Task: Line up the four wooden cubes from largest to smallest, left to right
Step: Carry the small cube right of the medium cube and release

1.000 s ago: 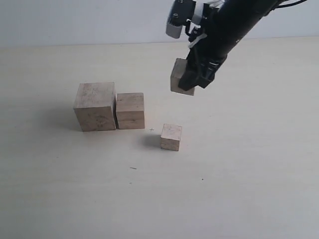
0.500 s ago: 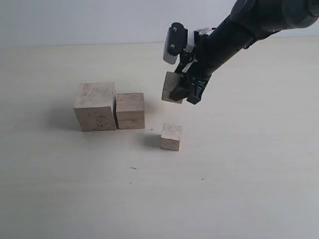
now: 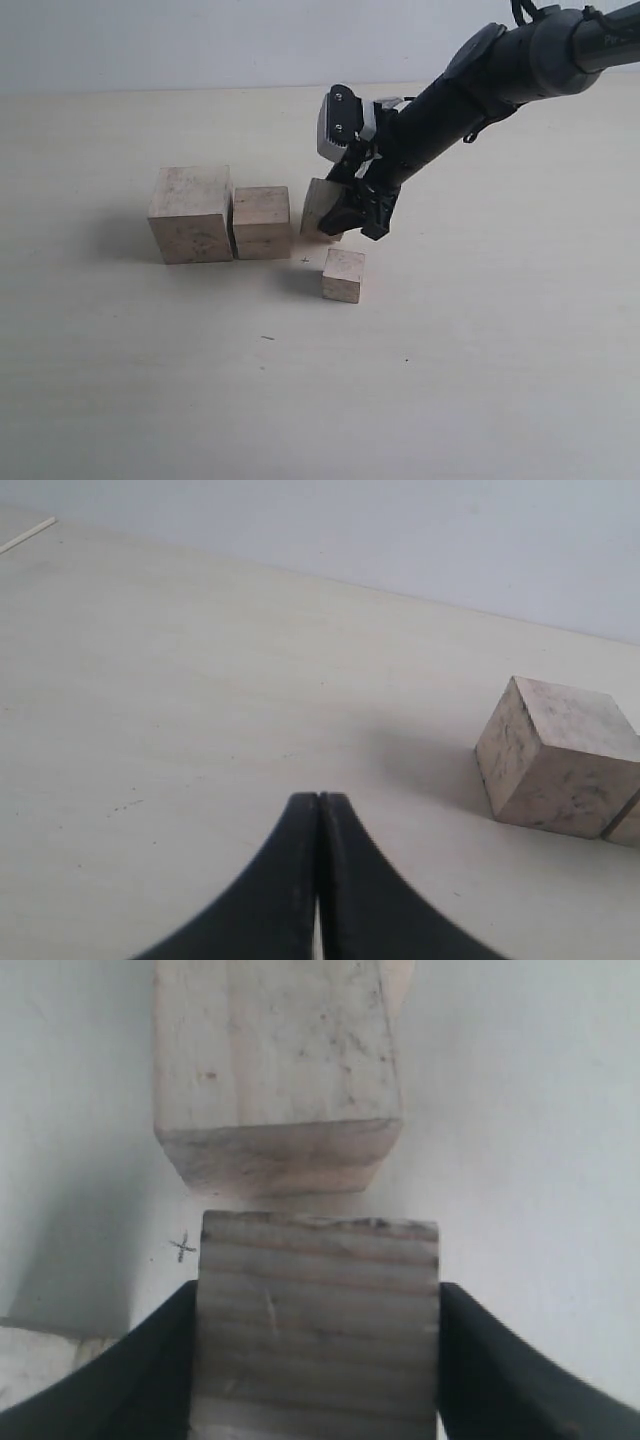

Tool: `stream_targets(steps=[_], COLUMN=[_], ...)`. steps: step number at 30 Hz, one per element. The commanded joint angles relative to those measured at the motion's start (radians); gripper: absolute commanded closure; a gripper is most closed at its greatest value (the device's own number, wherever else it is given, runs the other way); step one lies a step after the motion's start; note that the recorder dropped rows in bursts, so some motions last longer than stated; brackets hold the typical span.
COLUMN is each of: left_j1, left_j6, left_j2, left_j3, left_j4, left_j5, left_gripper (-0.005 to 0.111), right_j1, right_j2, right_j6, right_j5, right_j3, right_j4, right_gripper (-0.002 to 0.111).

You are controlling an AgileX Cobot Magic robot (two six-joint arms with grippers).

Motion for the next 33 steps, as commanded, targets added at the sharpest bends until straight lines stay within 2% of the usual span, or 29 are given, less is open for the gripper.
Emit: stream_targets(steps=[1,11,15,22,23,26,30,33], left_j1=[-0.005,-0.005,-0.005,-0.005,-0.005,-0.005,-0.005,-0.005], left_j6=[0.000,0.000,0.000,0.000,0.000,0.000,0.000,0.000], left_j2=[-0.005,-0.005,-0.005,-0.005,-0.005,-0.005,-0.005,-0.005], left_j3=[0.000,0.000,0.000,0.000,0.000,0.000,0.000,0.000], left_j4=[0.000,0.000,0.000,0.000,0.000,0.000,0.000,0.000], left_j5=[0.000,0.000,0.000,0.000,0.000,0.000,0.000,0.000], left_gripper=[0.107,0.107,0.107,0.107,0.107,0.107,0.107,0.107], right_j1=[0.001,0.001,0.001,0.001,0.001,0.001,0.001,0.001], right_j2=[0.017,0.036,0.036,0.032,0.032,0.028,-0.023,-0.102], right_j6=[-0.043,-0.046,-0.048,-0.043,-0.043,-0.043,-0.029,0.082], right_j5=[0.038,0.038,0.034,0.059,0.059,0.059,0.059,0.059], right_j3=[-0.007,-0.007,-0.007,-0.007,-0.007,-0.007,-0.007,-0.007], right_j4=[0.039,0.136,0.148,0.148,0.148,0.150,0.150,0.150], right_gripper=[0.108,0.105,0.090,0.046,0.043,0.037,0.037,0.037])
